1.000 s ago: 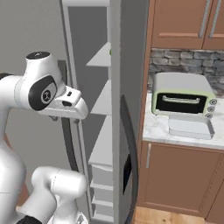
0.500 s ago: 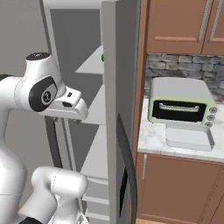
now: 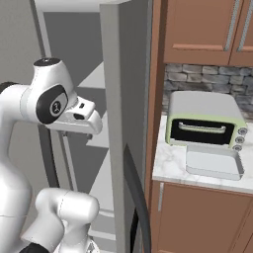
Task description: Take the avocado and lime out of the freezer and place them in the tupperware container on the counter. Then put the tupperware containing the vegetables back in the freezer.
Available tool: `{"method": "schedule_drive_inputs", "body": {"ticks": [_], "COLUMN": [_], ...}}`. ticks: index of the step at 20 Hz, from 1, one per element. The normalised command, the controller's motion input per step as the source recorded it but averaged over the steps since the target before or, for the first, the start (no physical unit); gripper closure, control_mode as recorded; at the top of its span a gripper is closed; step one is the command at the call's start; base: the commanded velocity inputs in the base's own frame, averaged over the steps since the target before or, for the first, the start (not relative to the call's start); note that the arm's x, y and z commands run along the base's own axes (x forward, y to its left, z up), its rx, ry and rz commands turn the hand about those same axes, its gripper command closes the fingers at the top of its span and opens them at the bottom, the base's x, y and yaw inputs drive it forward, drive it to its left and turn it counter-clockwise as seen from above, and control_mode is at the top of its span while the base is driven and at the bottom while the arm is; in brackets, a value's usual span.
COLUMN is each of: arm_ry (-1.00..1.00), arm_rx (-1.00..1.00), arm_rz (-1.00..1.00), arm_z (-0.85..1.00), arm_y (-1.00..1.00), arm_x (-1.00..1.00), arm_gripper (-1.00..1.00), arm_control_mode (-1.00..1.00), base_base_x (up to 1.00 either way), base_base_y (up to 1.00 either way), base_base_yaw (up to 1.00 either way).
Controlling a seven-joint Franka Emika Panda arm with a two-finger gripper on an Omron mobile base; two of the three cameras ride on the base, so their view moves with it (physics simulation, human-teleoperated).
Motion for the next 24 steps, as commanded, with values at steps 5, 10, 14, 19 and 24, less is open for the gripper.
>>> {"method": "schedule_drive_inputs", "body": {"ticks": [5,10,14,19,24], "arm_ry": [-0.06,-0.12,-0.12,-0.11,-0.16], "arm_rx": [0.00,0.00,-0.01,-0.01,-0.01], "arm_rz": [-0.05,-0.07,-0.06,-0.06,-0.05], "arm_z": [0.05,0.17,0.26,0.30,0.45], "arm_y": [-0.49,-0.23,-0.05,-0.02,-0.03], "arm_x": [0.00,0.00,0.14,0.32,0.29], "arm_gripper": [-1.00,-1.00,-1.00,-1.00,-1.00], "arm_control_mode": [-1.00,-1.00,-1.00,-1.00,-1.00], "base_base_x": [0.00,0.00,0.00,0.00,0.00], "base_base_y": [0.00,0.00,0.00,0.00,0.00], "base_base_yaw": [0.00,0.00,0.00,0.00,0.00]}}
